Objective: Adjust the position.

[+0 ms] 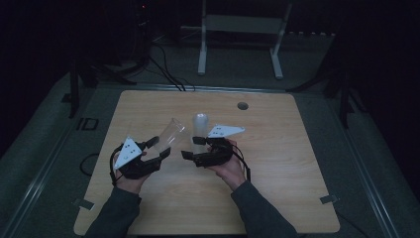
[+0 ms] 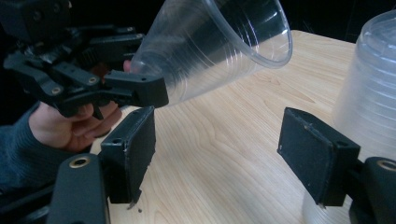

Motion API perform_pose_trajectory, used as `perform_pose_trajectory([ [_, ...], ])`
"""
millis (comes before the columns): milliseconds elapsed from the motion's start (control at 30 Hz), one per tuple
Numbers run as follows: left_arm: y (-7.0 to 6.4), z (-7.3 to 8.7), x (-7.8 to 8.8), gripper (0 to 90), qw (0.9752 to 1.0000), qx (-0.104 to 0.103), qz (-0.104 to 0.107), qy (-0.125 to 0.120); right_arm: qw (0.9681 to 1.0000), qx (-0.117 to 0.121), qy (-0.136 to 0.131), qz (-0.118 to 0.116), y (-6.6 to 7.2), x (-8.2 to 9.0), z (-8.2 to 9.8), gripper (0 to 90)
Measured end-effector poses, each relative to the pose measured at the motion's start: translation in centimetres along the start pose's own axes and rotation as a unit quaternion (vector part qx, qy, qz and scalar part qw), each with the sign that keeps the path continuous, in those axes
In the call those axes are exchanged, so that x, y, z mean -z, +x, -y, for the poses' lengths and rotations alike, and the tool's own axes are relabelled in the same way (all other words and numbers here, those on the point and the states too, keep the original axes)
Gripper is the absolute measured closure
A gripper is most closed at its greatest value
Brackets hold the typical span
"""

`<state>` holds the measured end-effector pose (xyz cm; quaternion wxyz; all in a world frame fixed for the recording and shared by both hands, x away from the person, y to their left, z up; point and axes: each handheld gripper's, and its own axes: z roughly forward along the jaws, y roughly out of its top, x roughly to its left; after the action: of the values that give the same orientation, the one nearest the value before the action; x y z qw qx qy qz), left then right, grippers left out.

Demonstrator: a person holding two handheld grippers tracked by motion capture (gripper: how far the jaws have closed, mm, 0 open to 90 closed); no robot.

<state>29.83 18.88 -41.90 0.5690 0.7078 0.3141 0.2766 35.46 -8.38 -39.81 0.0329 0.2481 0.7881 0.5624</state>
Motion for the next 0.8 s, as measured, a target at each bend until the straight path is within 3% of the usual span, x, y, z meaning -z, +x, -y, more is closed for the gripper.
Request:
perform_pose_trajectory([
  [267, -0.3, -0.2, 0.1, 41.9, 0.9999, -0.005, -0.006, -0.007, 0.9994, -0.027, -0.017, -0.016, -0.2, -0.3, -0.1, 26.2],
  [800, -0.8, -0.3, 0.0, 41.9, 0.9998, -0.011, -0.005, -0.013, 0.9944, -0.075, -0.047, -0.058, -0.2, -1.2, -0.4, 22.5],
])
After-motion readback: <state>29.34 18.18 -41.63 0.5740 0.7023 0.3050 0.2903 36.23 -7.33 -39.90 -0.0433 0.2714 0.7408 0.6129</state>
